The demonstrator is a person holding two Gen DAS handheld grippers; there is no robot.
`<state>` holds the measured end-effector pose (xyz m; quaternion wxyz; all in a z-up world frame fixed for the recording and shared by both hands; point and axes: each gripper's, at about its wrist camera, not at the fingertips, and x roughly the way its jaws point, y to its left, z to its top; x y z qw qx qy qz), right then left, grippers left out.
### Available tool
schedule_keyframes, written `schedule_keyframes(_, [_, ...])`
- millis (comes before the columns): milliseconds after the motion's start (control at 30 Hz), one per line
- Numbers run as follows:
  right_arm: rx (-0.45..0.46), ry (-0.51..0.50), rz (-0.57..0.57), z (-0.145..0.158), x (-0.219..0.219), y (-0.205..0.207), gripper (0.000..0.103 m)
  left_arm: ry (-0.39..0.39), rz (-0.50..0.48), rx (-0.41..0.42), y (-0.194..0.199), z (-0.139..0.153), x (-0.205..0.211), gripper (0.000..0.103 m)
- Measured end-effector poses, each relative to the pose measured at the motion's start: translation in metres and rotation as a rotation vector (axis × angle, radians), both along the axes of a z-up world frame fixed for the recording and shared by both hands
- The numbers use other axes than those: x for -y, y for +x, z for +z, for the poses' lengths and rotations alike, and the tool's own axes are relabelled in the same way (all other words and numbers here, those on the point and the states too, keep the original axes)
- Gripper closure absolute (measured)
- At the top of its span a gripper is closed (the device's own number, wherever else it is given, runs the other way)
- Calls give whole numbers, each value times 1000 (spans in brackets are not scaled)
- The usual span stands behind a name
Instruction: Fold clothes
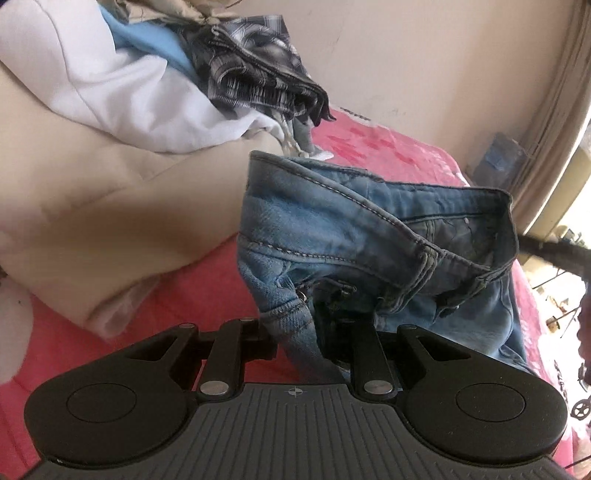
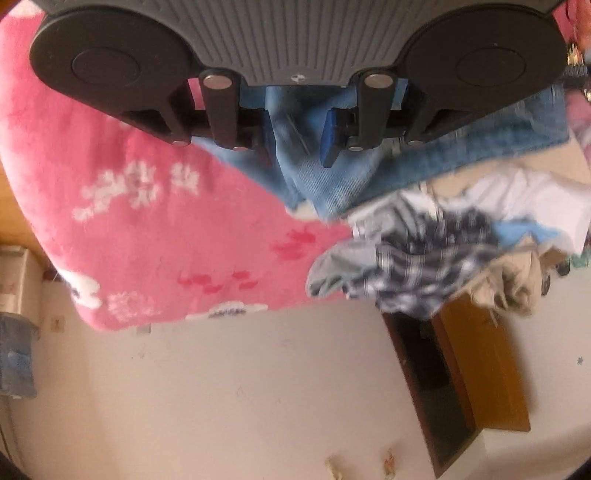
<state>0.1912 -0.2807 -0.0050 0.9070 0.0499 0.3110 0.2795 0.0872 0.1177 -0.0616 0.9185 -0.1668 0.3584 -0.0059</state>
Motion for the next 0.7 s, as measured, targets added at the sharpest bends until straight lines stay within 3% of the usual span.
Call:
schedule_keyframes(100, [-10, -65, 12, -13, 0, -2, 74, 3, -5, -2, 3, -2, 0, 83])
schedule_keyframes(200, [45, -127, 51, -12, -8, -3, 72, 19, -17, 2, 2, -2, 1, 81])
schedule_keyframes(267, [103, -193, 76, -8, -17, -2, 57, 27, -23, 10, 0, -3, 1, 79])
schedule_keyframes(333, [135, -239, 94, -6, -25, 3, 56, 35, -28, 19, -1, -3, 1, 78])
schedule_keyframes(700, [142, -279, 222, -2, -61, 19, 56, 92, -65, 67, -9, -6, 4, 76])
